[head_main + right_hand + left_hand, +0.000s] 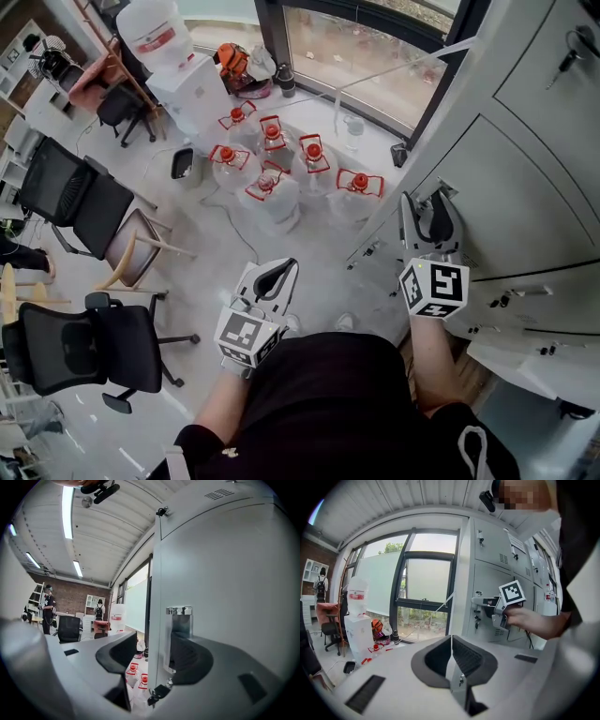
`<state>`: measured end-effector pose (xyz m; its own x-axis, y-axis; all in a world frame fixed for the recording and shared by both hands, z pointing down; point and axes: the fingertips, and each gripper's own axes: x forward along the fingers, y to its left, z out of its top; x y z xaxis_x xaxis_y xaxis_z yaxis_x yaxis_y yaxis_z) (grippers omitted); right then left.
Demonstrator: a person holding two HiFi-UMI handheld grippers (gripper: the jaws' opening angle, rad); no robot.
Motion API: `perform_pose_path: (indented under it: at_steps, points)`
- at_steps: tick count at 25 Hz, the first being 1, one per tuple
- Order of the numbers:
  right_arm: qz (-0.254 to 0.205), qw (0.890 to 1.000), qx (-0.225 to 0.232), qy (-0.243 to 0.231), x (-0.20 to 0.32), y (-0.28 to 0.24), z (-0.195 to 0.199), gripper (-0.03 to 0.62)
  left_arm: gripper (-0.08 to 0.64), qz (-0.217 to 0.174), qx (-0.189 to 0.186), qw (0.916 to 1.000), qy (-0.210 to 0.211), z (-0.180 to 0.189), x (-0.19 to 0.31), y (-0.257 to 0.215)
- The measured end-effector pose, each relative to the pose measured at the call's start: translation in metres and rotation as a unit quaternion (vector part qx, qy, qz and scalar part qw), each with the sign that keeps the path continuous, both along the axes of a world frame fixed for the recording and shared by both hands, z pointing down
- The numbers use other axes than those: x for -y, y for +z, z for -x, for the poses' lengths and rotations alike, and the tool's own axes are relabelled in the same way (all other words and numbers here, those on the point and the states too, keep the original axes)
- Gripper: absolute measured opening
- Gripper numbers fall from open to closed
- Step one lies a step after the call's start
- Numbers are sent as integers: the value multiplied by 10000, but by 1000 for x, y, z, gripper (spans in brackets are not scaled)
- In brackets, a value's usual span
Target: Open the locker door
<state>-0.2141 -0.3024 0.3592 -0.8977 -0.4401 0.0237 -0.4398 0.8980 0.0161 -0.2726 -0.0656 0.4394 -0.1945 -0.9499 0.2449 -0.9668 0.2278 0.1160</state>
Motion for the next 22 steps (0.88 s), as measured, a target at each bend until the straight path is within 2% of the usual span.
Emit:
perform_pose_path:
  at_steps: [8, 14, 18, 22]
  points:
    - [39, 9998, 159, 74, 0, -2, 3, 216, 26, 12, -26, 10000, -69, 6, -10, 2]
    - [34, 9996, 166, 206, -8, -2, 1, 216, 26, 34, -152, 9999, -6, 7, -20, 8]
    - [-1, 9992, 161, 365, -20, -3, -7, 215, 26, -31, -81, 9999, 115, 10, -27, 2]
    - [-3, 9980, 170, 615, -32, -4, -19, 168, 26, -35, -143, 9995, 276, 11, -38, 5]
